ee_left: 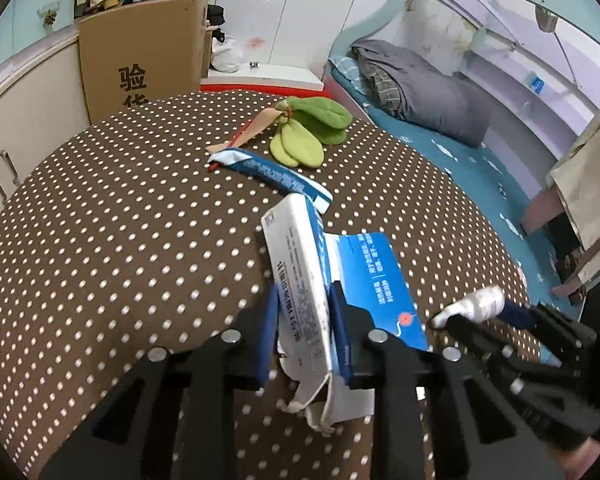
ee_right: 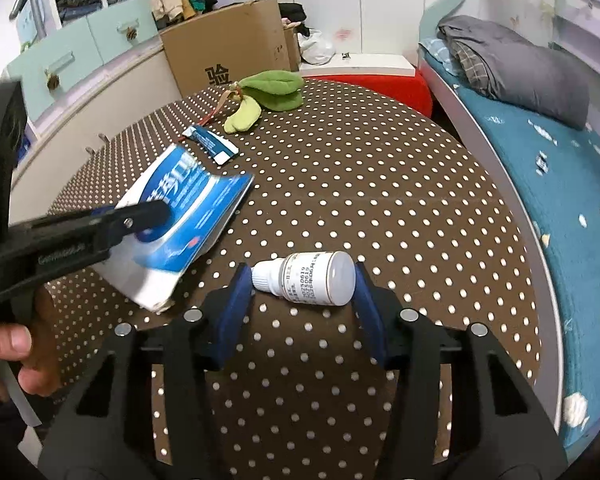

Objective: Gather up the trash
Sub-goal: 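Grasp the blue-white carton with the left gripper while the right grasps the white bottle, then carry the carton and bottle to the bin and open both grippers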

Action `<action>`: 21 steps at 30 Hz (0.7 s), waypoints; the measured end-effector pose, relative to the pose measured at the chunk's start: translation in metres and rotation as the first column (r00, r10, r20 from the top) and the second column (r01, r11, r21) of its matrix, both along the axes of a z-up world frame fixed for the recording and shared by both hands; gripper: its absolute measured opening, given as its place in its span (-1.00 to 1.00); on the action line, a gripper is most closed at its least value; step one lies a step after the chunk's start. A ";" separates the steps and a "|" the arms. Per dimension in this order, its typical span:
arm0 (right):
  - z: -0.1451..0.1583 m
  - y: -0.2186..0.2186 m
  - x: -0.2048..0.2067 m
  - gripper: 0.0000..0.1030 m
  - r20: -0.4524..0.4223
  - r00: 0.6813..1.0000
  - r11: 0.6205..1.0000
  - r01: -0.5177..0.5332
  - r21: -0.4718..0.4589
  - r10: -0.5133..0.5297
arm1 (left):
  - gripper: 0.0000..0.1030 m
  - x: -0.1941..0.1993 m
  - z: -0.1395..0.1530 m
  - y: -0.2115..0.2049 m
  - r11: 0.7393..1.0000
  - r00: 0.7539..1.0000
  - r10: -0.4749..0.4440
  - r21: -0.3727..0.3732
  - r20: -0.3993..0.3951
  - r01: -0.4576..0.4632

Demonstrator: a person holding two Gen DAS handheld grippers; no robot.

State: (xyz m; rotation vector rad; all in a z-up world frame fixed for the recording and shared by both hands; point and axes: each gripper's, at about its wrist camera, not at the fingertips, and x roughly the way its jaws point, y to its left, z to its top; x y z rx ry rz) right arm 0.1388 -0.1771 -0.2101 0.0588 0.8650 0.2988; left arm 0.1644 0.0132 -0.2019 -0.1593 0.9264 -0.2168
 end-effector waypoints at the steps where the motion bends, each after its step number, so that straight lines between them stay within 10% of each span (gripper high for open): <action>1: 0.002 -0.005 -0.003 -0.02 0.003 1.000 1.000 0.009 0.010 -0.009 | -0.52 -0.006 0.001 0.003 1.000 1.000 -0.002 -0.004 0.001 0.002; 21: 0.059 -0.082 -0.035 -0.02 0.113 0.983 0.979 0.124 0.159 -0.143 | -0.52 -0.047 0.052 -0.028 0.997 0.989 -0.071 -0.010 0.126 0.073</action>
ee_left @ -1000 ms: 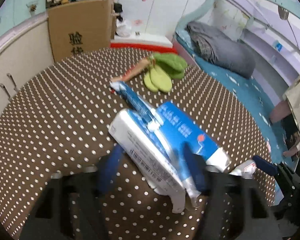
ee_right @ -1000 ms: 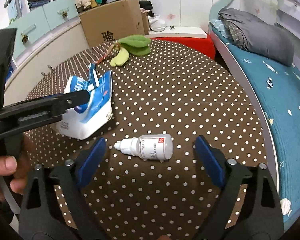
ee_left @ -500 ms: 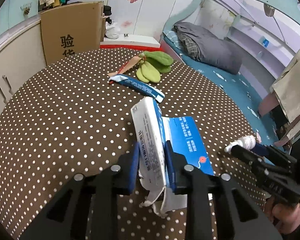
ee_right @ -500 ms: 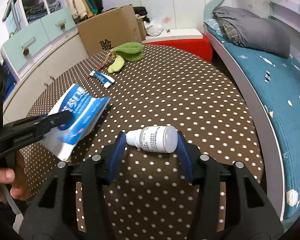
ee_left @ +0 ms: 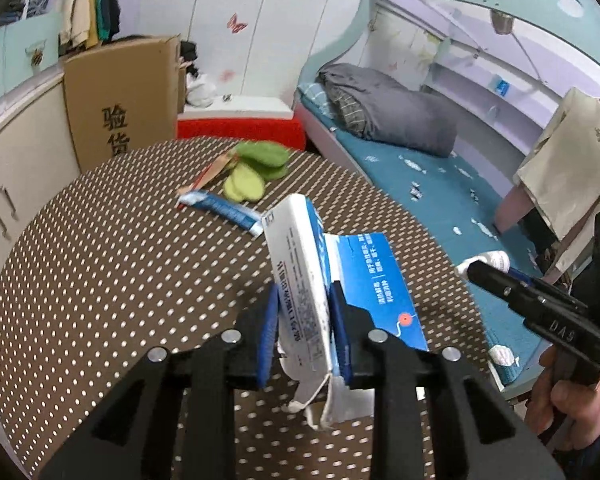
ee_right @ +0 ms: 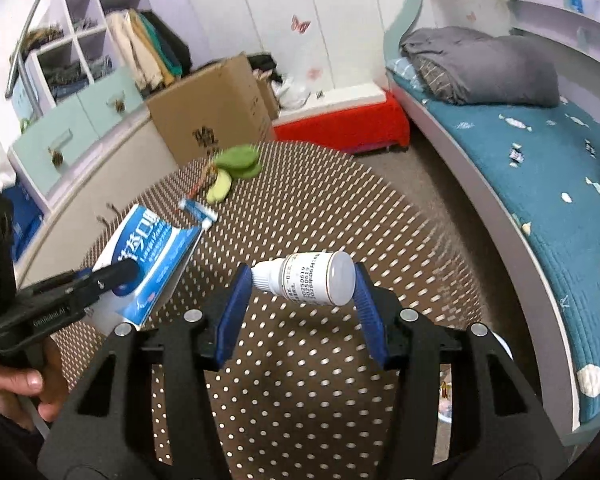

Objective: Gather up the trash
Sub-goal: 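Carry the carton and bottle to the bin and open both grippers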

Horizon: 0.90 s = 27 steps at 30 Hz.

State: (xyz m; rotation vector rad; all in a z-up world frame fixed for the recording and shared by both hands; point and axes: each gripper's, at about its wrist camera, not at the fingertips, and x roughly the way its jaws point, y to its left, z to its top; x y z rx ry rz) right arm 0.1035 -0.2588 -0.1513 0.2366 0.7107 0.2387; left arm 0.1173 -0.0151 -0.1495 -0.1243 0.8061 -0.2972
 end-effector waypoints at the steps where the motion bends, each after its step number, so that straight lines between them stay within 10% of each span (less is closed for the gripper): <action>1: 0.007 -0.008 -0.003 -0.02 0.016 1.000 1.000 0.013 0.012 -0.013 | -0.52 -0.001 0.006 -0.005 1.000 1.000 -0.009 -0.001 0.013 0.009; 13: 0.025 -0.104 -0.036 -0.02 0.080 0.967 0.966 0.234 0.109 -0.243 | -0.51 -0.010 0.045 -0.084 0.988 0.982 -0.153 -0.002 0.107 0.154; 27: 0.001 -0.241 -0.094 -0.02 0.000 0.835 0.820 0.540 0.189 -0.550 | -0.51 -0.014 0.037 -0.235 0.908 0.902 -0.418 0.044 0.111 0.416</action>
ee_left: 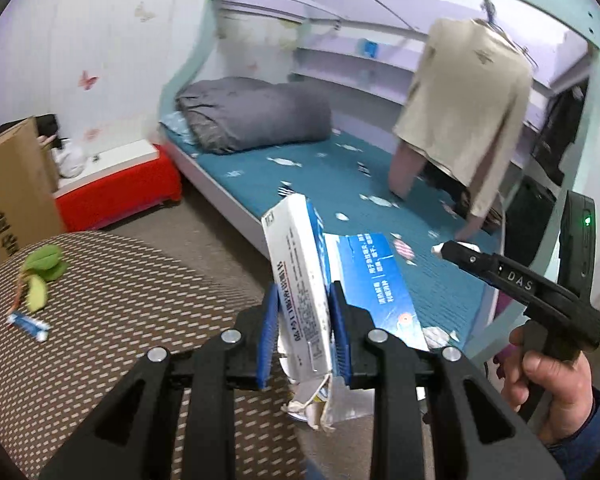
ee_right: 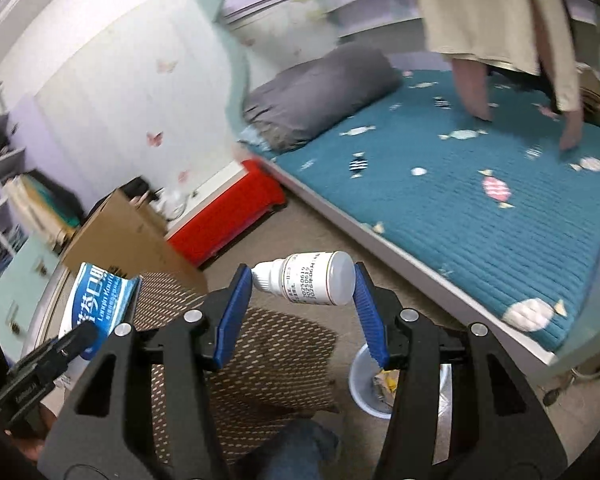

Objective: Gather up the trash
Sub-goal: 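Carry the carton and bottle to the bin and open both grippers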

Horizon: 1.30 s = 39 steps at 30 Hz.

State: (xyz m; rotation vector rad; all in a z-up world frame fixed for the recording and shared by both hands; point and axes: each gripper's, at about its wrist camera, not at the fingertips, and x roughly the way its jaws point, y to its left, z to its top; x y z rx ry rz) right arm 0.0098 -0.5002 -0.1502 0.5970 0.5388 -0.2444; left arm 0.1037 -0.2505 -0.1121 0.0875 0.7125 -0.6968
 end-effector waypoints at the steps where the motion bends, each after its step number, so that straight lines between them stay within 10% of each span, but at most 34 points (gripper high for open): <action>1: -0.002 -0.005 -0.001 -0.02 -0.003 1.000 1.000 0.012 0.002 -0.012 | -0.51 0.001 -0.004 -0.011 1.000 1.000 -0.014 0.006 -0.006 0.014; 27: -0.137 -0.060 0.054 0.00 -0.244 0.970 0.973 0.056 0.224 0.001 | -0.43 0.056 -0.161 -0.153 0.938 0.952 -0.053 0.313 -0.301 0.151; 28: -0.140 -0.060 0.055 0.00 -0.247 0.969 0.972 0.056 0.230 0.003 | -0.40 0.058 -0.165 -0.155 0.933 0.949 -0.056 0.323 -0.312 0.161; 32: -0.166 -0.065 0.062 0.41 -0.284 0.959 0.949 0.080 0.304 0.010 | 0.77 0.064 -0.172 -0.157 0.923 0.962 -0.015 0.367 -0.272 0.119; 39: -0.179 -0.064 0.052 0.88 -0.338 0.940 0.932 0.165 0.324 -0.049 | 0.77 0.068 -0.151 -0.140 0.946 0.967 0.002 0.313 -0.254 0.080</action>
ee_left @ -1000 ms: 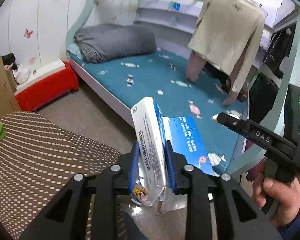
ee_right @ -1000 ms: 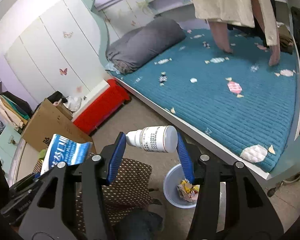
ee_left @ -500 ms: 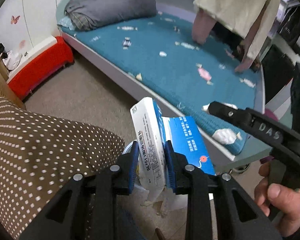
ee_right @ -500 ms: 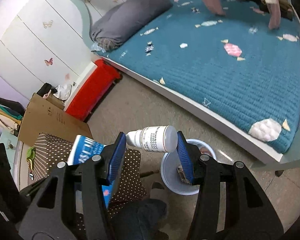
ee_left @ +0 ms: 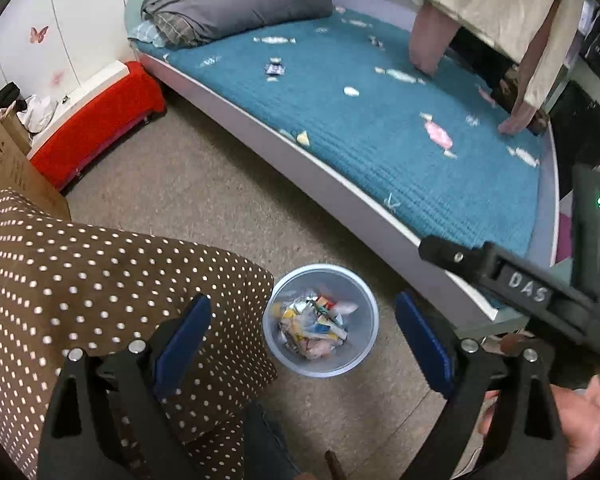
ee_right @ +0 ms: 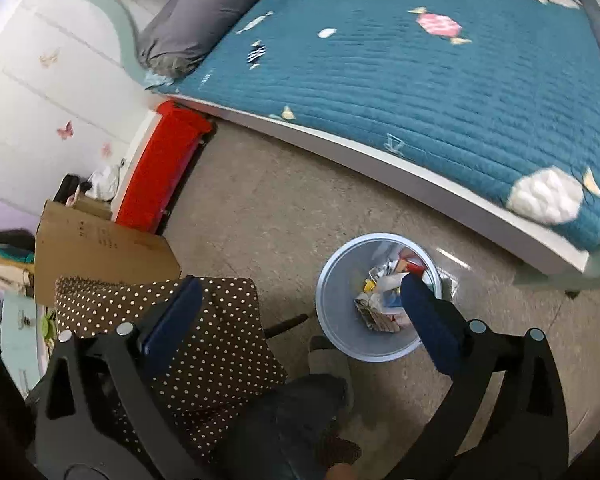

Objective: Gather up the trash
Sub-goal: 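Carry the carton and bottle to the bin and open both grippers, then move both tools back over the table toward the leaf toy and tube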

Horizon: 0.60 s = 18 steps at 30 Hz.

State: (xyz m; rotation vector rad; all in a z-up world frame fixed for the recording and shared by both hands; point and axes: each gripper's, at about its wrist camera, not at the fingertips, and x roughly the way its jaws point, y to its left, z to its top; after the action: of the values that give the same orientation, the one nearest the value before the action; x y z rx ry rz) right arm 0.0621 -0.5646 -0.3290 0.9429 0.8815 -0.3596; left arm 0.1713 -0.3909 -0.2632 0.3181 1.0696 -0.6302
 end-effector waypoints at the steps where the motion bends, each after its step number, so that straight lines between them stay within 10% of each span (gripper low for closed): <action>1: 0.002 0.001 -0.003 0.88 -0.001 1.000 1.000 0.011 -0.007 -0.011 | 0.77 -0.001 0.003 0.001 1.000 1.000 0.002 -0.017 0.002 -0.002; 18: 0.128 0.059 -0.008 0.88 0.173 0.981 0.979 -0.048 -0.199 0.084 | 0.78 -0.032 0.092 0.079 0.979 0.991 0.074 -0.196 0.116 -0.050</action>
State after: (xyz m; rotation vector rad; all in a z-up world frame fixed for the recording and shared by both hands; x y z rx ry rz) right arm 0.0543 -0.5058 -0.2006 0.7507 0.6962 -0.2918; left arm 0.1391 -0.3115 -0.1711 0.1522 0.8898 -0.6445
